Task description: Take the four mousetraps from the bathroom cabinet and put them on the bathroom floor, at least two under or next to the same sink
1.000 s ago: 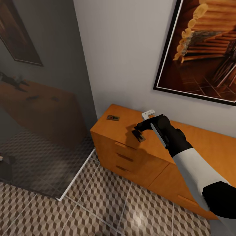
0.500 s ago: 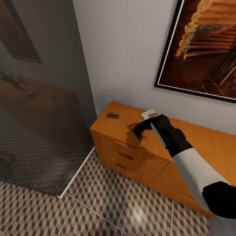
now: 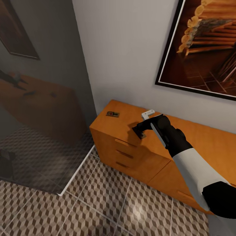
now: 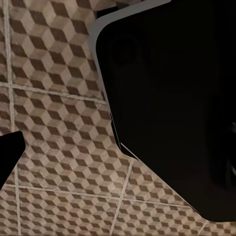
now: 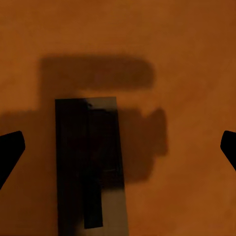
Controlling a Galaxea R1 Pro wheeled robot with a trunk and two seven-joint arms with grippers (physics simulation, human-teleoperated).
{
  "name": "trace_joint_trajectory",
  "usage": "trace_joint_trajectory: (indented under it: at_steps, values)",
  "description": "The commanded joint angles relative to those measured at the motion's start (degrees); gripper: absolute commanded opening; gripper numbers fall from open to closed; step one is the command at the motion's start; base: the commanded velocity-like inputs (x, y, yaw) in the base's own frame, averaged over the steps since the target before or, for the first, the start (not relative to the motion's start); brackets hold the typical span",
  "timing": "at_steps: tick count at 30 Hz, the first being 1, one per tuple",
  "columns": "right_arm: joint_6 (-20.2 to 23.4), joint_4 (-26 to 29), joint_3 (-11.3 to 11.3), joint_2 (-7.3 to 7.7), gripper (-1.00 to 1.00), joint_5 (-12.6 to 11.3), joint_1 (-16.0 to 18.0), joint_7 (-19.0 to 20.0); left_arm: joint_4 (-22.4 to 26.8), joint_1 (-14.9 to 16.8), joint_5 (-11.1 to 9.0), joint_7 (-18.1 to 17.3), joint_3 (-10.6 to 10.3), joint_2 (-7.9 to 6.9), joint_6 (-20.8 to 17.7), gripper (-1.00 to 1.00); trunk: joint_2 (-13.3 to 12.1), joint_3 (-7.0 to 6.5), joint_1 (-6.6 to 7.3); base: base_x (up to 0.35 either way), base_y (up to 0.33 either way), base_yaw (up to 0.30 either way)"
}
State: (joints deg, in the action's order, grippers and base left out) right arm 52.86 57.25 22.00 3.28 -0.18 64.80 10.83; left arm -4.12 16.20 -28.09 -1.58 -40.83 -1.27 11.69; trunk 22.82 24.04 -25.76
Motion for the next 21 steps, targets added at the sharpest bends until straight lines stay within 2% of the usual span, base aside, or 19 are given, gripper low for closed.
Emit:
trace_joint_trajectory:
  at_steps: [1, 12, 21]
  values:
    - [0.23, 0.05, 0.15, 0.06, 1.0, 0.0, 0.06, 0.07, -0.19, 0.06, -0.47, -0.17, -0.48, 0.04, 0.33, 1.0, 0.1, 0.17, -0.03, 0.0, 0.0, 0.0]
    - [0.59, 0.05, 0.09, -0.12, 1.0, 0.14, 0.06, 0.0, -0.19, 0.06, -0.47, -0.17, -0.48, 0.04, 0.28, 1.0, 0.1, 0.88, -0.03, 0.0, 0.0, 0.0]
    - [3.14, 0.19, -0.07, -0.64, 1.0, 0.17, 0.06, -0.05, -0.19, 0.06, -0.47, -0.15, -0.5, 0.04, 0.26, 1.0, 0.1, 0.95, -0.03, 0.0, 0.0, 0.0]
